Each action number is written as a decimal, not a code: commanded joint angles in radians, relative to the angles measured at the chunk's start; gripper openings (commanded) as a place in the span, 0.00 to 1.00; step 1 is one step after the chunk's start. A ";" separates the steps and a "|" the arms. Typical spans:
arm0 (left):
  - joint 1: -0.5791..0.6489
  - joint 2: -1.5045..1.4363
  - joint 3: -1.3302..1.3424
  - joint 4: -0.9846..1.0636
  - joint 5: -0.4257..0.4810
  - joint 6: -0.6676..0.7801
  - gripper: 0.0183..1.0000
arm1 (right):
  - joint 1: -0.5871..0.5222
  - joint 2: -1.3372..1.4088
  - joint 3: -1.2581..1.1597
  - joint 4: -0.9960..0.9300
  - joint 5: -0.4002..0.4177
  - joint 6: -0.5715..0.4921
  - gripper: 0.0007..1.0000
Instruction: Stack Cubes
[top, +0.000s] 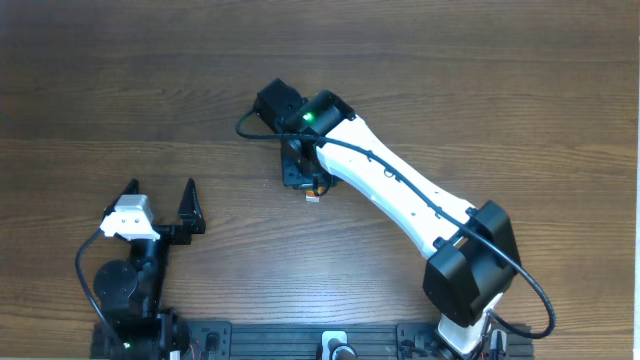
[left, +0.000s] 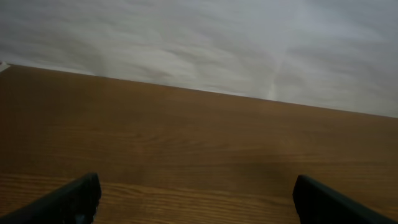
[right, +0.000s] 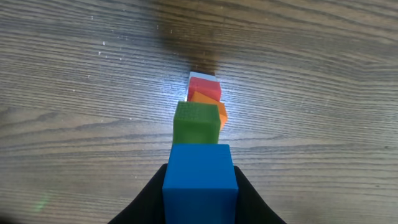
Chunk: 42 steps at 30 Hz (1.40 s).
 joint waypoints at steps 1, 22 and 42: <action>0.006 -0.008 -0.008 0.003 0.009 0.015 1.00 | 0.009 0.036 0.026 0.000 -0.005 0.007 0.21; 0.006 -0.008 -0.008 0.003 0.009 0.015 1.00 | 0.007 0.060 0.026 0.009 -0.012 0.007 0.26; 0.006 -0.008 -0.008 0.003 0.009 0.015 1.00 | 0.007 0.061 0.026 0.013 -0.013 0.007 0.30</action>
